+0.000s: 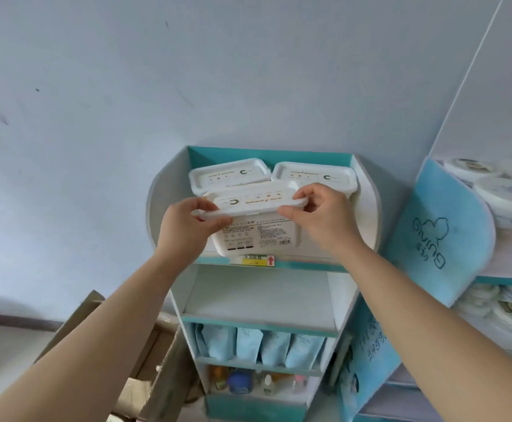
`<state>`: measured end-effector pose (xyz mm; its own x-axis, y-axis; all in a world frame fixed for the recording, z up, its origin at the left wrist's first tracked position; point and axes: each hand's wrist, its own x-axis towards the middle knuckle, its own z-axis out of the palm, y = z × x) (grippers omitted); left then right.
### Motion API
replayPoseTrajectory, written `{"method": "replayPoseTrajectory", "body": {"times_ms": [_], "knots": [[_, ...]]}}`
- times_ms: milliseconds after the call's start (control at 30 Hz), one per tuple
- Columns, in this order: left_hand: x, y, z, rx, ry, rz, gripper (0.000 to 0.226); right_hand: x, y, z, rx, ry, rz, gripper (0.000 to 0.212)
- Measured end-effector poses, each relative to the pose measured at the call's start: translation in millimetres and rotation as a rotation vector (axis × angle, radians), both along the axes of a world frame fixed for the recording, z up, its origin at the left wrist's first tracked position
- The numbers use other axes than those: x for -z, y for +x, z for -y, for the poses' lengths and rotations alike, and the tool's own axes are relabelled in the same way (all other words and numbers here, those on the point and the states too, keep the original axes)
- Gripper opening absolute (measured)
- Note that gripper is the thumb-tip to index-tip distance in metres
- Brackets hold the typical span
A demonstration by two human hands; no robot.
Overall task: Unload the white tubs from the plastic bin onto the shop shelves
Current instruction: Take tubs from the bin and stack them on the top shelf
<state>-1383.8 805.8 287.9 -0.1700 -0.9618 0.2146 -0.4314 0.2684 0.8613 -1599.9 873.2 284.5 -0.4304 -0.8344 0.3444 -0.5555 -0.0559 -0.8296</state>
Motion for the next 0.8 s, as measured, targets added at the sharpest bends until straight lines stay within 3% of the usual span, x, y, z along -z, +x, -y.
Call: {"method": "replayPoseTrajectory", "body": {"times_ms": [300,567,800], "knots": [[18.0,29.6,59.7,0.023,-0.004,0.142,0.027,31.7,32.9,51.6,-0.017,0.127,-0.077,0.031],[17.3,41.3,89.9,0.037,0.032,0.260,0.026,28.8,60.4,61.3,0.086,0.128,-0.374,0.037],[18.5,45.9,90.1,0.034,-0.049,0.273,0.019,23.2,64.3,56.3,0.096,0.135,-0.356,0.036]]}}
